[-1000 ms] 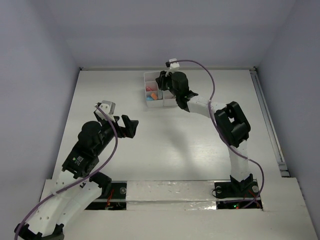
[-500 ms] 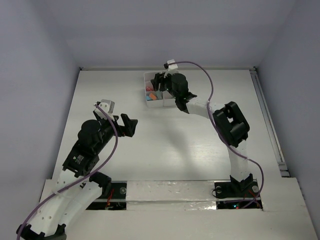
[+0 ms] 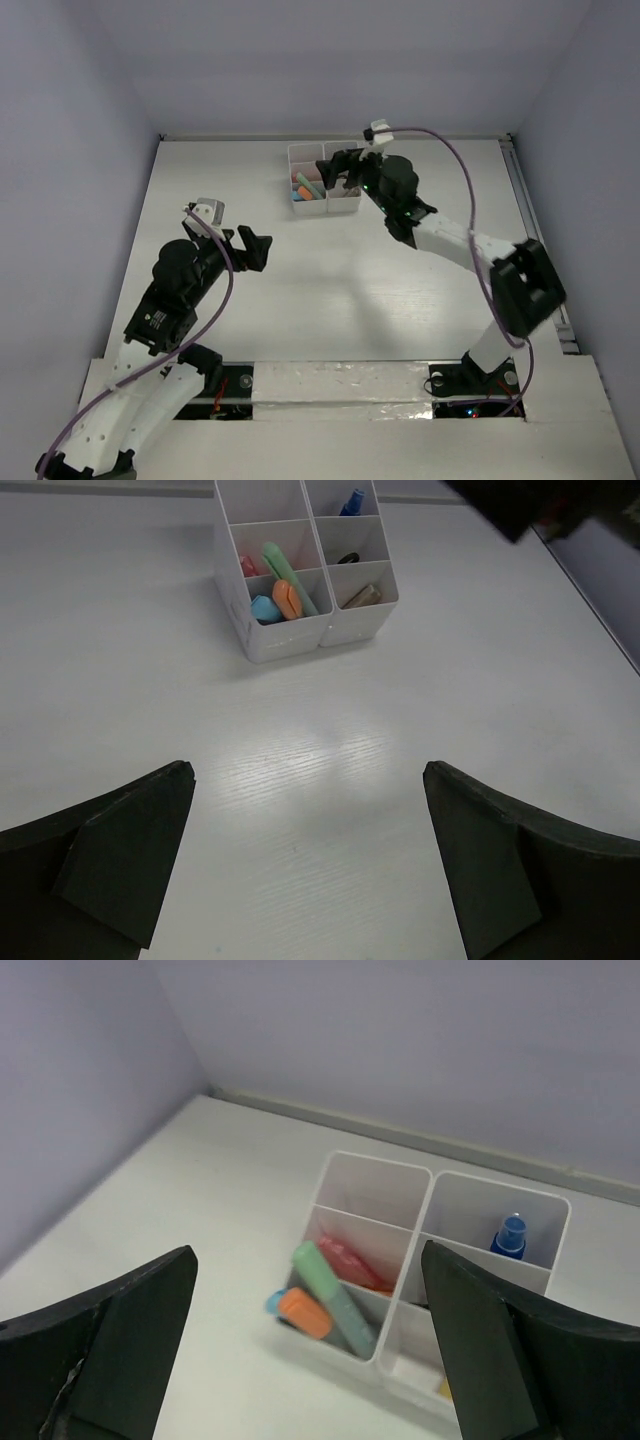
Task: Sort the stationery into containers
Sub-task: Reset both arms
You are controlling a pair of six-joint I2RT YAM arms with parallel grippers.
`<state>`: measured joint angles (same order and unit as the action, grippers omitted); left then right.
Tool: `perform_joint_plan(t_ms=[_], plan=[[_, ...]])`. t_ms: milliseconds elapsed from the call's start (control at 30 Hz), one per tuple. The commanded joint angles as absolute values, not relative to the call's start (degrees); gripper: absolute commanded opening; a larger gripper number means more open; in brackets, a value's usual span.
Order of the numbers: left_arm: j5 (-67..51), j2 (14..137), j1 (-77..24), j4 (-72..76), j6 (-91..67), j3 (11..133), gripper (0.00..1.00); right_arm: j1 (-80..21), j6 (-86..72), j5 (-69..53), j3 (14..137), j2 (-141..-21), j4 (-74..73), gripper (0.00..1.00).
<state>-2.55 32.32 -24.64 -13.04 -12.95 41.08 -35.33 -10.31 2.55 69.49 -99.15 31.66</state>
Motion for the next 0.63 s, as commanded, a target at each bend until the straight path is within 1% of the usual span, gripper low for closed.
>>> perform_joint_plan(t_ms=[0, 33, 67, 167, 200, 267, 300, 333, 367, 433, 600], plan=[[-2.46, 30.85, -23.55, -9.76, -13.44, 41.66, 0.99, -35.86, -13.01, 0.97, 61.45, -84.76, 35.25, 1.00], [-2.63, 29.98, -23.55, -9.41, -13.62, 41.75, 0.99, -35.86, -13.36, 0.97, 59.78, -81.59, 32.63, 1.00], [-2.81, 29.45, -23.55, -8.36, -14.06, 41.66, 0.99, -35.86, -14.23, 0.62, 56.29, -74.78, 31.56, 1.00], [-4.13, 27.95, -23.55, -6.16, -14.76, 42.62, 0.99, -35.86, -15.38, 0.44, 50.38, -63.58, 29.28, 1.00], [-4.65, 27.78, -23.55, -5.63, -14.94, 43.32, 0.99, -35.86, -15.55, 0.44, 47.32, -55.98, 28.40, 1.00], [-4.75, 27.33, -23.55, -4.05, -15.64, 45.00, 0.99, -35.86, -16.87, 4.54, 45.01, -48.47, 24.27, 1.00], [-4.66, 26.99, -23.55, -3.43, -16.25, 46.65, 0.99, -35.86, -17.14, 6.40, 42.74, -41.99, 23.30, 1.00], [-4.83, 26.81, -23.55, -2.64, -16.87, 47.97, 0.99, -35.86, -17.05, 8.77, 41.76, -39.05, 22.51, 1.00], [-4.92, 26.63, -23.55, -0.72, -17.14, 48.25, 0.99, -35.86, -17.22, 13.66, 40.97, -36.67, 21.89, 1.00], [-6.23, 26.28, -23.55, 1.21, -17.75, 48.86, 0.99, -35.86, -17.58, 17.21, 39.47, -31.32, 19.70, 1.00], [-9.31, 27.24, -23.55, 2.99, -21.52, 49.13, 0.99, -35.86, -17.84, 17.58, 42.18, -28.83, 10.74, 1.00]])
